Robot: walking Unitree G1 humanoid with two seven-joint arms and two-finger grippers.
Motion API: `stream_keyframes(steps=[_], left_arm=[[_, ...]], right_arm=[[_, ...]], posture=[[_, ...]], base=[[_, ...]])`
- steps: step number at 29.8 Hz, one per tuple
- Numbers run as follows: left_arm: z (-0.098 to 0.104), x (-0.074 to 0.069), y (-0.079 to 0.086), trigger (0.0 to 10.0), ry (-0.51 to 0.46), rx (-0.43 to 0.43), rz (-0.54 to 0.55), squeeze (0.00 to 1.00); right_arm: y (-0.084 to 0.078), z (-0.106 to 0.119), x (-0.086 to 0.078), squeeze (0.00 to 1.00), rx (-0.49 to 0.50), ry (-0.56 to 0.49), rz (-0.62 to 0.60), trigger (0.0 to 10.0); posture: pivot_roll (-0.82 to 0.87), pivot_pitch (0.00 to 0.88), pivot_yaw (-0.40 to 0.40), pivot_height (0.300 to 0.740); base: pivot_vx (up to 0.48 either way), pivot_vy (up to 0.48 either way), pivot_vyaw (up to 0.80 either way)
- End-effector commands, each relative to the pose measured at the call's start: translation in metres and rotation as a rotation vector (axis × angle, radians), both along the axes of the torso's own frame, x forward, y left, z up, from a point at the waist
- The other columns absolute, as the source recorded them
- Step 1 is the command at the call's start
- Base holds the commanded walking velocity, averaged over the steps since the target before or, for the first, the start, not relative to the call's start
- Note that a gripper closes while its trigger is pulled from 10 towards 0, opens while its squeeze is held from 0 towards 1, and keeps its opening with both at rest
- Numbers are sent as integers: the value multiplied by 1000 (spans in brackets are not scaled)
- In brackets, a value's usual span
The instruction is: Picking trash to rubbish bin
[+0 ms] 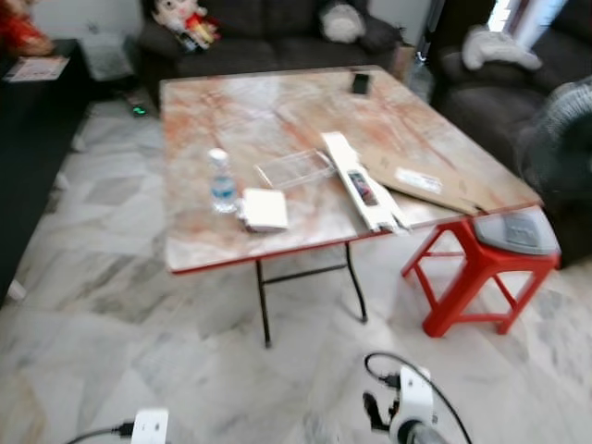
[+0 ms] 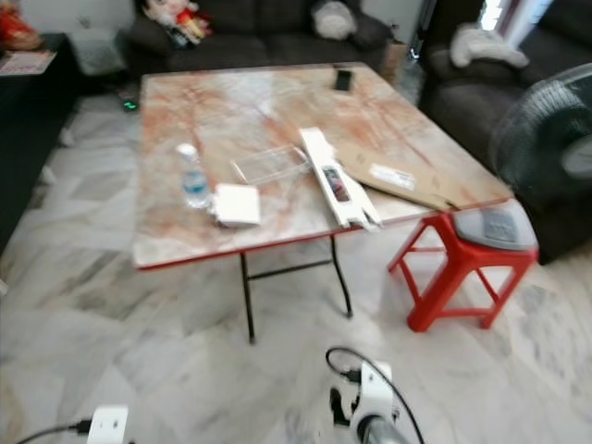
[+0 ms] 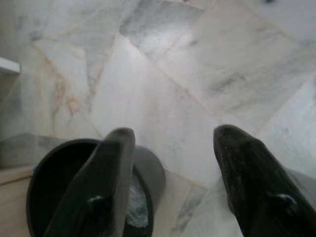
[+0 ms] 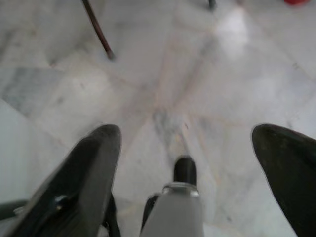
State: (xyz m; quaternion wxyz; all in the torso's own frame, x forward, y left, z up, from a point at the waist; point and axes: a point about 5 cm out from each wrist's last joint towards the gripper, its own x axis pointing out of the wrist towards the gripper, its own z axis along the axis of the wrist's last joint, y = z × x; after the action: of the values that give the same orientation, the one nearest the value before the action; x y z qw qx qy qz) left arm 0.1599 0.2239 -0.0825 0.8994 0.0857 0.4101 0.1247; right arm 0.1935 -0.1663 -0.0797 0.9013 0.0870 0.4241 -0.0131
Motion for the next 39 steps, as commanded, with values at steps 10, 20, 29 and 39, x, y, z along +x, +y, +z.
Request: stream_keyframes(steps=[10, 20, 29, 39], left_arm=[[-4, -7, -2, 10000, 26, -8, 7, 0], [-4, -7, -1, 10000, 34, 12, -9, 0], [-4, -8, -1, 10000, 39, 18, -8, 0], [-4, -10, 0, 10000, 35, 27, -5, 0]], right_arm=[[-4, 6, 11, 0, -24, -43, 17, 10000], [-5, 5, 8, 0, -27, -30, 8, 10000], [-5, 6, 9, 0, -56, -33, 41, 10000], [-5, 6, 11, 0, -53, -39, 45, 10000]], posture=[[70, 53, -11, 740], [70, 48, -14, 740], [68, 45, -14, 740], [62, 26, -18, 740]], base=[[0, 0, 44], [0, 0, 560], [0, 0, 152], [0, -48, 318]])
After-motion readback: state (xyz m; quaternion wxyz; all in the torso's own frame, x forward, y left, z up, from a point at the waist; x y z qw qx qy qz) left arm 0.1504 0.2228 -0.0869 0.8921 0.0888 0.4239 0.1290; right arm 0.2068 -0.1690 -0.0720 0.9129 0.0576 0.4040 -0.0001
